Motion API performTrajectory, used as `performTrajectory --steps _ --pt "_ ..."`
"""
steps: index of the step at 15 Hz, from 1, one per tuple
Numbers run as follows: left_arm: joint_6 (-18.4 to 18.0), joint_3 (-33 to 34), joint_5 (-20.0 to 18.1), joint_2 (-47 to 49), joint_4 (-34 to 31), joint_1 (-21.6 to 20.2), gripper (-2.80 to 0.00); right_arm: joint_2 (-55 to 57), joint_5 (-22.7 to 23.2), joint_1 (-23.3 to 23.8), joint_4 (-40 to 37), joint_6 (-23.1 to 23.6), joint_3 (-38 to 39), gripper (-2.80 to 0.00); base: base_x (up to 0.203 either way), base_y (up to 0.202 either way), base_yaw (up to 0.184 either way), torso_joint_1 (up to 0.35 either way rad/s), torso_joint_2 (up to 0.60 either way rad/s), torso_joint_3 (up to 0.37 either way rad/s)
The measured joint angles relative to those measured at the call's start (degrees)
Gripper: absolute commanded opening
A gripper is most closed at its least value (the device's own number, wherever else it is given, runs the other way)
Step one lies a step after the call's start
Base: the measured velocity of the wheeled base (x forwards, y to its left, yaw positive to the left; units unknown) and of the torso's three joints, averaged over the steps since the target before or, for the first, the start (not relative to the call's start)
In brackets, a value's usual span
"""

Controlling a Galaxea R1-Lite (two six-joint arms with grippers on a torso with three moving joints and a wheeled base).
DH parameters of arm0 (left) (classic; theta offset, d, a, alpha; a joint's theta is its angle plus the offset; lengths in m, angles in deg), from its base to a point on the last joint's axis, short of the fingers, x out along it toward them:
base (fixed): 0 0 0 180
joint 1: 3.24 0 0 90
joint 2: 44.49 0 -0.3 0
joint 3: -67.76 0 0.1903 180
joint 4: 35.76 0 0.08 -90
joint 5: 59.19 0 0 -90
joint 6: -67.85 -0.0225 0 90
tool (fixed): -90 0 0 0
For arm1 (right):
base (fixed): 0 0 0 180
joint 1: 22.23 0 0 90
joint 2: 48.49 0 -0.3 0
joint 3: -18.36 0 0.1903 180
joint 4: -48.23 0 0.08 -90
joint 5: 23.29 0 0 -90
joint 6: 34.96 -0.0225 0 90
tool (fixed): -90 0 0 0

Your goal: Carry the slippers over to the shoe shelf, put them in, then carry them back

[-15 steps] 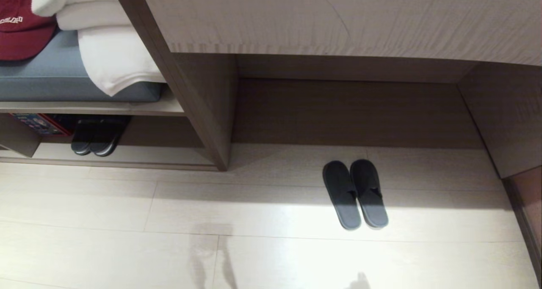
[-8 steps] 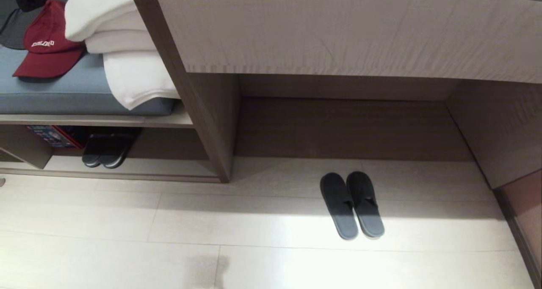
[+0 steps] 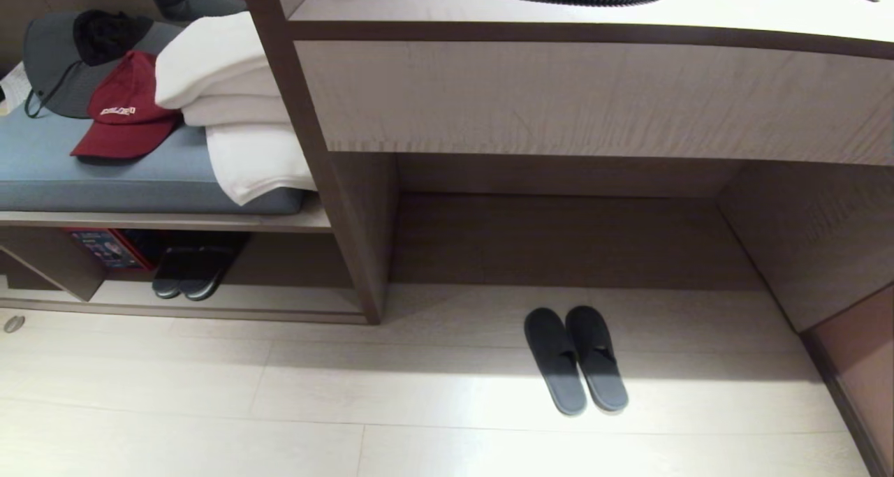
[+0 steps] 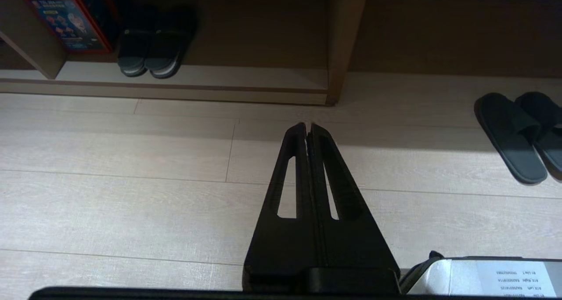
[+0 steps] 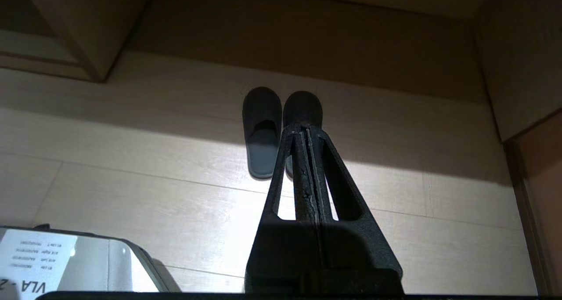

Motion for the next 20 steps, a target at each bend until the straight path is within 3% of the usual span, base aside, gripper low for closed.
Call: performTrajectory --steps 20 --pt "0.0 0.0 0.02 0.0 0.0 0.02 -2.8 0.0 -0.02 0.0 0.0 -0.02 0.0 -2.8 0.0 0.0 0.0 0.002 0.0 0.202"
